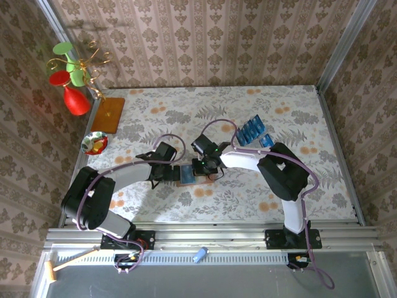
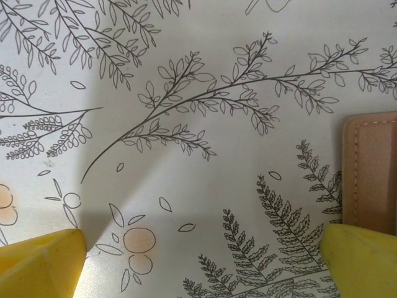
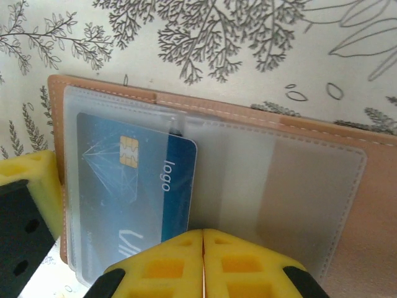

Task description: Put the credit cards into the card holder

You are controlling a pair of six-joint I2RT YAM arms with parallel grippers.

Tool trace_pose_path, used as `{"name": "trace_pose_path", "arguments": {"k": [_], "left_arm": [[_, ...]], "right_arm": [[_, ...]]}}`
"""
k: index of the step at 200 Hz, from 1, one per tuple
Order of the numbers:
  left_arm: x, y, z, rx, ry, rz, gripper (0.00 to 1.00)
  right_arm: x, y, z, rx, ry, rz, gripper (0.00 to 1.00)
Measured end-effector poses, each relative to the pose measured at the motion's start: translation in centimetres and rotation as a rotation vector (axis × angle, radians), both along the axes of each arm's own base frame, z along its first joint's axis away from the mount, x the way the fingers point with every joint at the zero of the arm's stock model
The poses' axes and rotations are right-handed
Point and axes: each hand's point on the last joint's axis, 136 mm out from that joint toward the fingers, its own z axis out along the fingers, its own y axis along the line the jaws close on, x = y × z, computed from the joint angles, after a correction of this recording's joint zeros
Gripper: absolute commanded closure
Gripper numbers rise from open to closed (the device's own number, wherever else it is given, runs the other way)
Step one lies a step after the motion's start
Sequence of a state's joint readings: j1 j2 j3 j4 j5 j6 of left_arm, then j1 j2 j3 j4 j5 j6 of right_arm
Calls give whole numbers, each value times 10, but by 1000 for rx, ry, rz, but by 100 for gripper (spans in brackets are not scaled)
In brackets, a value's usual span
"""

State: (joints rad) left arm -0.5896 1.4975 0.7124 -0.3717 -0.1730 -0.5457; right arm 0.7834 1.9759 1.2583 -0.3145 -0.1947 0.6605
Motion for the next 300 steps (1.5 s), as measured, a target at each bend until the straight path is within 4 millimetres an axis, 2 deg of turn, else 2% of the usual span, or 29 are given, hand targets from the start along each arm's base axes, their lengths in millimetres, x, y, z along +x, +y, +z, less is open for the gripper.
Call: {"name": "trace_pose_path", "arguments": {"k": [72, 94, 125, 146, 172, 222, 267, 300], "left_arm": [[1, -1, 0, -2, -3, 0, 0], [1, -1, 0, -3, -5, 0, 0], [2, -2, 1, -5, -8, -1, 0], [2, -3, 1, -7, -11, -4, 0], [3, -4, 2, -12, -17, -6, 0], [4, -5, 2, -12, -19, -14, 0], [4, -6, 2, -15, -20, -25, 0], [4, -6, 2, -15, -20, -26, 0]], "right_arm": [[2, 1, 2, 1, 0, 1, 87], [3, -8, 9, 7, -7, -15, 81], [5, -25, 20, 18, -24, -45, 80], [4, -35, 15, 11, -17, -61, 80], [-2, -50, -2, -15, 13, -78, 81], [-1, -63, 2, -3, 0, -104, 81], [2, -59, 21, 25, -30, -102, 82], [5, -42, 38, 55, -62, -75, 84]]}}
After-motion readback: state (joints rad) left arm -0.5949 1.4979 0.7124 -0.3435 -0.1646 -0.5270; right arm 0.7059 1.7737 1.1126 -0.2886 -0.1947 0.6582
